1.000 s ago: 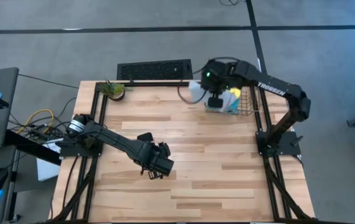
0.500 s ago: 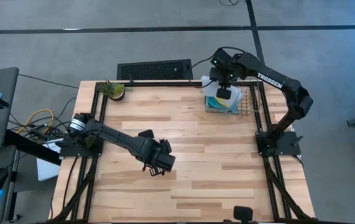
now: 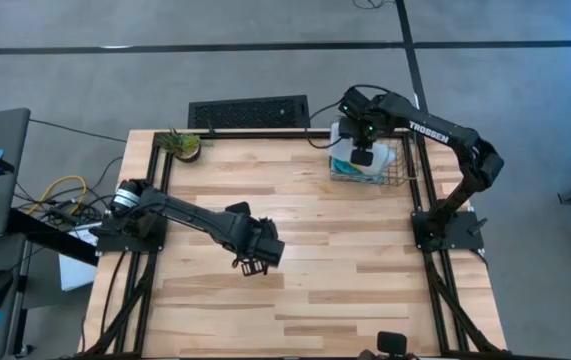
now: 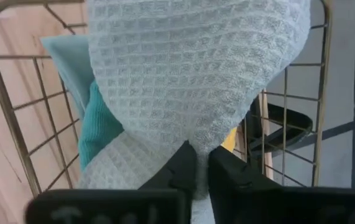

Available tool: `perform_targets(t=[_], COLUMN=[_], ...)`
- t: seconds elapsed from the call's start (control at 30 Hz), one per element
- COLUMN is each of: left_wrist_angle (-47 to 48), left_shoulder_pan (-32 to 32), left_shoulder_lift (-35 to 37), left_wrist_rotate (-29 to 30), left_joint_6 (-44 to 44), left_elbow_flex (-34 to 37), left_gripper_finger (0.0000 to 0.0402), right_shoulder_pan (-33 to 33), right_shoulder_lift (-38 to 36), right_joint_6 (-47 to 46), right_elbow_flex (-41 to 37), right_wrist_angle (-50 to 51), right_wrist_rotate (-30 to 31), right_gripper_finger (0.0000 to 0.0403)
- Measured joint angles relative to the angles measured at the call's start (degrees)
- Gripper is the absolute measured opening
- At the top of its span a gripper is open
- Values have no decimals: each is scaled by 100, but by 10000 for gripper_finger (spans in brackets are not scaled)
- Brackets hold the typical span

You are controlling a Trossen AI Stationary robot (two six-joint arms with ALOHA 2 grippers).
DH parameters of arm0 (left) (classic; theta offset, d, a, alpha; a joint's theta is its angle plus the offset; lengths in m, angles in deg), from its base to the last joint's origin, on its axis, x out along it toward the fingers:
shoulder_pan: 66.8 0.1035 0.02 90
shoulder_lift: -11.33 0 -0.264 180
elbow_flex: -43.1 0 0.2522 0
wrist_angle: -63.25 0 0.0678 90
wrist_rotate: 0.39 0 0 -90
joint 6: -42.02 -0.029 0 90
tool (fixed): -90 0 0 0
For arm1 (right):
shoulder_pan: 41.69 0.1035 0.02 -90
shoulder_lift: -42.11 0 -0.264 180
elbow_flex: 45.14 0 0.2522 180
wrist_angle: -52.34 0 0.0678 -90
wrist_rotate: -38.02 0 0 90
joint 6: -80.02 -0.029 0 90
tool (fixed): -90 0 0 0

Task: Fold microfiber towels
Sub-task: Put the folded gray microfiber cloth into the wire basket, then return to Home Position

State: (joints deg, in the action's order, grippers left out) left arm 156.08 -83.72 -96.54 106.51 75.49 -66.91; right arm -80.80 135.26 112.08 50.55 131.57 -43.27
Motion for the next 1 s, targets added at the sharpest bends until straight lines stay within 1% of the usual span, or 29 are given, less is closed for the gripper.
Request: perform_targets(t=[0.23,0.47,0.57,0.7,0.83,0.9,1.0], left_wrist_angle=[0,0,0,0,0,32,340], left_shoulder_pan=[64,65,65,63,63,63,63], left_shoulder_lift=[0,0,0,0,0,0,52], left_wrist_rotate=[1,1,1,1,64,246,454], left_joint_6=[-94,-94,-94,-94,-62,10,142], left_elbow_flex=[0,0,0,0,0,0,2], left_gripper_finger=[132,132,132,132,132,132,132], right_shoulder_pan=[39,57,80,-26,-167,-179,-96], right_shoulder_lift=[0,0,0,-112,-288,-499,-942], right_joint_6=[-53,36,-7,-67,-427,-641,-910], right_elbow_flex=[0,0,60,249,374,416,426], right_wrist_angle=[-43,-233,-188,-212,-141,-21,201], right_wrist_rotate=[20,115,245,251,117,-138,-747], right_gripper_finger=[120,222,252,264,265,265,265])
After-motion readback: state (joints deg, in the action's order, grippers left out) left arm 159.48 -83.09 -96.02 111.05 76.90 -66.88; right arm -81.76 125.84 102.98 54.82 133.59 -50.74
